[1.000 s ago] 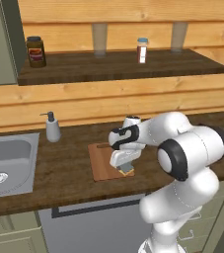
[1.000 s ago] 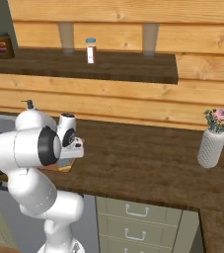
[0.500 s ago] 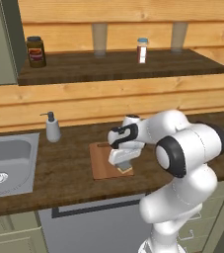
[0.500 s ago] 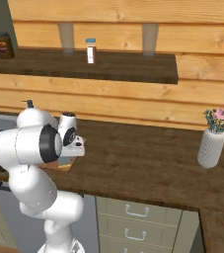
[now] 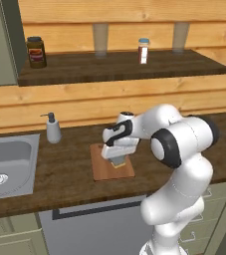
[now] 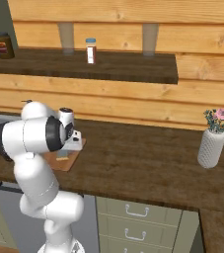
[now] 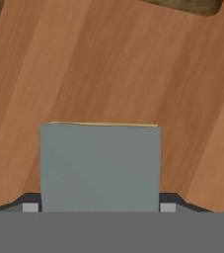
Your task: Pick up the sponge from the counter and clean the cutting board by briefly scrubbing or pressing down on the cutting board. Once finished, release the sponge.
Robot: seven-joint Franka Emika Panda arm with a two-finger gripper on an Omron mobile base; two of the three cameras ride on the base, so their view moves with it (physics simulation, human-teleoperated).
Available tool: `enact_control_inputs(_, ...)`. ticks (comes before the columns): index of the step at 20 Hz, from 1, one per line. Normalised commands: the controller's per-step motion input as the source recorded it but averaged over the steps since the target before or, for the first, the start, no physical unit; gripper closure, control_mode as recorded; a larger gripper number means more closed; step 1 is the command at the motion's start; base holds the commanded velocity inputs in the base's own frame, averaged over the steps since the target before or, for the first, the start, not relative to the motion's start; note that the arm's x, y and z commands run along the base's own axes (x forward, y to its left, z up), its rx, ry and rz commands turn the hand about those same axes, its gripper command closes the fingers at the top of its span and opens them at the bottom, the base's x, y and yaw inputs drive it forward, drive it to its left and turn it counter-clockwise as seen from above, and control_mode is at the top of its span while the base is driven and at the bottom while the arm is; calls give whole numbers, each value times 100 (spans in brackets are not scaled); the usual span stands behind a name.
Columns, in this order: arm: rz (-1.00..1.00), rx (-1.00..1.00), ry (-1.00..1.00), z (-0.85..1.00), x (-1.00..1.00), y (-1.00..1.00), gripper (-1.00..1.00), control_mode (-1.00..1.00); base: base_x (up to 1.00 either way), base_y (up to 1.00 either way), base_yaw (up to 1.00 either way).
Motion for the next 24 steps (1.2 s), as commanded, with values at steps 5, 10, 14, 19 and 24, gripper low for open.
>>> enact_control_inputs(5, -13, 0, -2, 5, 64, 8, 100, -100, 0, 0, 0)
enact_control_inputs(10, -17, 0, -3, 1, 73, 5, 100, -100, 0, 0, 0)
enact_control_inputs(14, -14, 0, -6, 0, 74, 29, 100, -100, 0, 0, 0)
enact_control_inputs(19, -12, 0, -19, 0, 51, 40, 100, -100, 0, 0, 0)
enact_control_inputs(24, -12, 1, -14, -7, 15, 26, 100, -100, 0, 0, 0)
